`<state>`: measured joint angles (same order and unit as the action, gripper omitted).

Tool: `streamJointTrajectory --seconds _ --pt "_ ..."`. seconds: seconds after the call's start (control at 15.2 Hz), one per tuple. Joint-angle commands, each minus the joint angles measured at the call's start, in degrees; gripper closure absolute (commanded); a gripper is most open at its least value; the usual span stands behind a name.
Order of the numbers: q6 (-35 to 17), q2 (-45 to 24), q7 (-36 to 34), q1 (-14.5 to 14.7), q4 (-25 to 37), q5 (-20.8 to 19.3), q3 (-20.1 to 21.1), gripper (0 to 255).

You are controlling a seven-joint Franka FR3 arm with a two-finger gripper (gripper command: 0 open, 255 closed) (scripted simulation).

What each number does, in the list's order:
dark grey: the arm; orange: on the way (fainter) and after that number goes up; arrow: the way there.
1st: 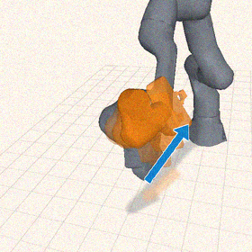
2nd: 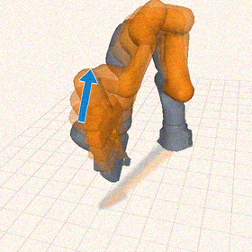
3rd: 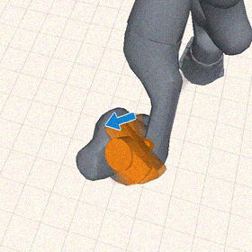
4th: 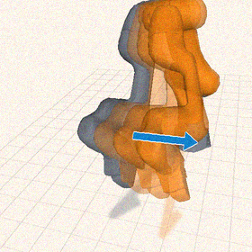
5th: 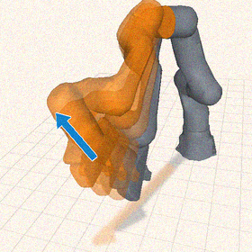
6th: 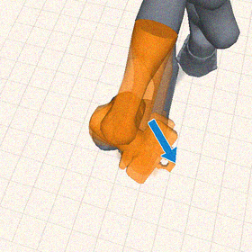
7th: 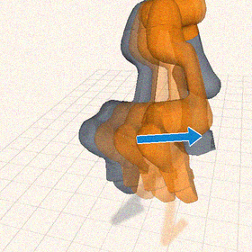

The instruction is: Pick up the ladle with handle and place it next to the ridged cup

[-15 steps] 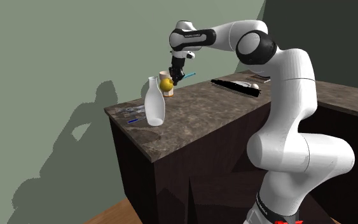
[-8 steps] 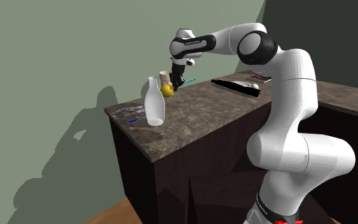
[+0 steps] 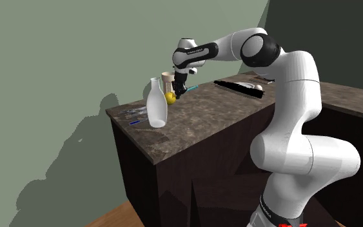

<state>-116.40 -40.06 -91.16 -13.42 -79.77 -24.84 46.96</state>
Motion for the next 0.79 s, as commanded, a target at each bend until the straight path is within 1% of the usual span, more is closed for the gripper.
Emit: streamJointTrajectory --seconds 0.0,0.59,0.73 --pt "-1.1 -0.6 -0.1 0.0 -0.6 -0.4 -0.3 255" --pt "-6.4 -3.1 -1.0 0.3 -3.8 -2.3 -1.9 255" --pt "-6.4 -3.1 -1.0 0.3 -3.8 -2.3 -1.9 255"
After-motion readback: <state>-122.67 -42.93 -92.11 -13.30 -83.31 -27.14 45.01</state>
